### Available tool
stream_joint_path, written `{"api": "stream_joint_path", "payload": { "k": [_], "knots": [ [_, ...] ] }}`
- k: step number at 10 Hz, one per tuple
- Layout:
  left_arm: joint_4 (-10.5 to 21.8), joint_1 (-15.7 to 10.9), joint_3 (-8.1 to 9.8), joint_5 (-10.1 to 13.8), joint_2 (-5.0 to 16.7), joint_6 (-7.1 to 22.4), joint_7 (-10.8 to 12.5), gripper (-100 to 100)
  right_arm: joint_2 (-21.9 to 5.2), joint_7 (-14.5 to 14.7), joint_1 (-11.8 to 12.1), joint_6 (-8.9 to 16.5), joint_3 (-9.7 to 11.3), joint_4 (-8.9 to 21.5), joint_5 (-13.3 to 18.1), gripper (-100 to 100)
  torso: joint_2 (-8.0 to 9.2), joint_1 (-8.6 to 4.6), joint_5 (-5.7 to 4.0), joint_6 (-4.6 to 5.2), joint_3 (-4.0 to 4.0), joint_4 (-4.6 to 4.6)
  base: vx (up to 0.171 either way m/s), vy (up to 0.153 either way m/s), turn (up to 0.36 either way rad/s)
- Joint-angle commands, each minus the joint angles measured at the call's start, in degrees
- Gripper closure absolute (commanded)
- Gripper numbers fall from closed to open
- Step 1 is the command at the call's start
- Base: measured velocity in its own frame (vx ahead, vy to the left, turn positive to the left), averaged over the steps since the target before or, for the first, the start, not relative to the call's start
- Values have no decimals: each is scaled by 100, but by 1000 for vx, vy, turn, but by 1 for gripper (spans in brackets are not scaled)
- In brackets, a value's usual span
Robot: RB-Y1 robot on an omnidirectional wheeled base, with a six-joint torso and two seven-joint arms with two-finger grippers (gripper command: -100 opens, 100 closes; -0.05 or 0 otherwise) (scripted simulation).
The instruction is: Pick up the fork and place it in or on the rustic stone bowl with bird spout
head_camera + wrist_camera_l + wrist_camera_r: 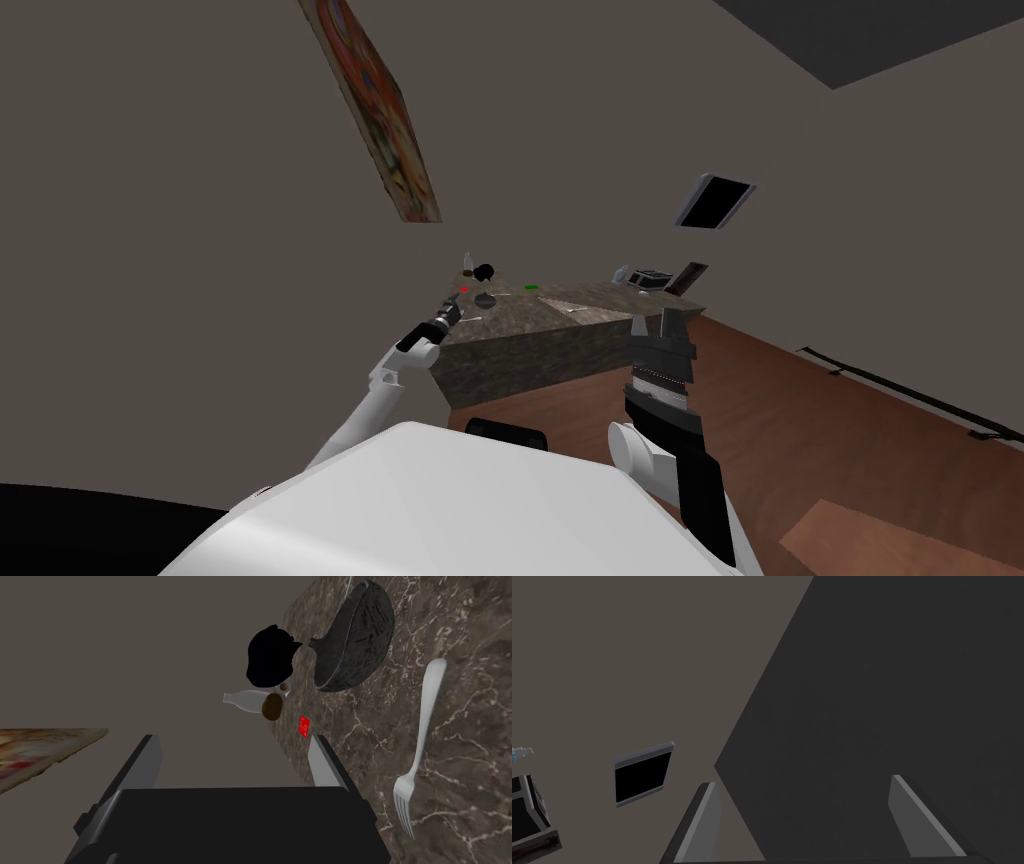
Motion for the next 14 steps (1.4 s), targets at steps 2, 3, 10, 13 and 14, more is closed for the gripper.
{"api": "stream_joint_path", "payload": {
  "k": [2,3,10,13,14],
  "knots": [
    [416,-350,-49,182,204,449,-66,-100,0,0,0,0,0,0,0,0,0,1,1,-3,0,0,-5,-6,-79],
    [465,-350,-49,182,204,601,-66,-100,0,0,0,0,0,0,0,0,0,0,0,0,0,0,-5,-5,-50],
    [1369,-1058,-145,549,619,1645,-201,-100,0,0,0,0,0,0,0,0,-2,0,0,-1,-1,-1,-1,-5,-60],
    [1674,-1292,-179,668,750,2070,-248,-100,0,0,0,0,0,0,0,0,-2,0,0,-1,-1,0,1,-3,-48],
    [1868,-1523,-214,784,877,2259,-296,-100,0,0,1,0,0,0,0,0,-1,1,0,-4,-1,-1,2,-4,-78]
  ]
}}
